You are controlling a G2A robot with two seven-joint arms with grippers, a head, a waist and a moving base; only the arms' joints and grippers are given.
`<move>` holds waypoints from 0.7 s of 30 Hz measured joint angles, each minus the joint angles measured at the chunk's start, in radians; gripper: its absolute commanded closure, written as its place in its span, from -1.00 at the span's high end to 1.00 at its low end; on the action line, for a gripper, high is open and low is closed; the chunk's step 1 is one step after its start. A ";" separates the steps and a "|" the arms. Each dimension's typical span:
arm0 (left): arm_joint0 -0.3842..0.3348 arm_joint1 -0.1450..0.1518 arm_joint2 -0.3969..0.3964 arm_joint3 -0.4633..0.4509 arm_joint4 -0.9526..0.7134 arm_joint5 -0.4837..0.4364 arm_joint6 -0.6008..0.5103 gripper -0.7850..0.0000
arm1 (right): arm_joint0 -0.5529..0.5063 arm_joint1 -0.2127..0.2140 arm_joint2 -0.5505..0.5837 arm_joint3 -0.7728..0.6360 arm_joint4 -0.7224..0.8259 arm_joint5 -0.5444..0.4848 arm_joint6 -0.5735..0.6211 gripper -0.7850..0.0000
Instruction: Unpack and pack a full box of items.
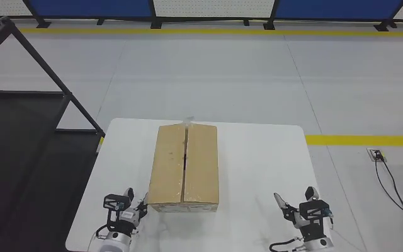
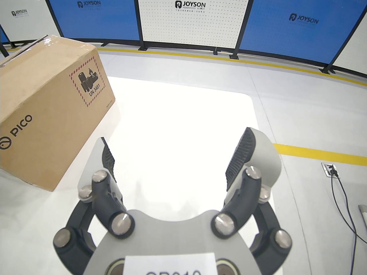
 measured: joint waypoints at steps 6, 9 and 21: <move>0.017 -0.001 0.017 -0.026 0.040 -0.026 0.018 -1.00 | 0.000 -0.001 0.002 -0.004 -0.011 -0.020 0.004 1.00; 0.019 -0.003 0.033 -0.031 0.061 -0.030 0.025 -1.00 | 0.000 -0.002 0.004 -0.004 -0.013 -0.028 0.005 1.00; -0.017 -0.017 0.124 -0.030 0.125 -0.032 0.031 -1.00 | -0.021 -0.006 0.035 0.018 0.008 -0.049 -0.035 1.00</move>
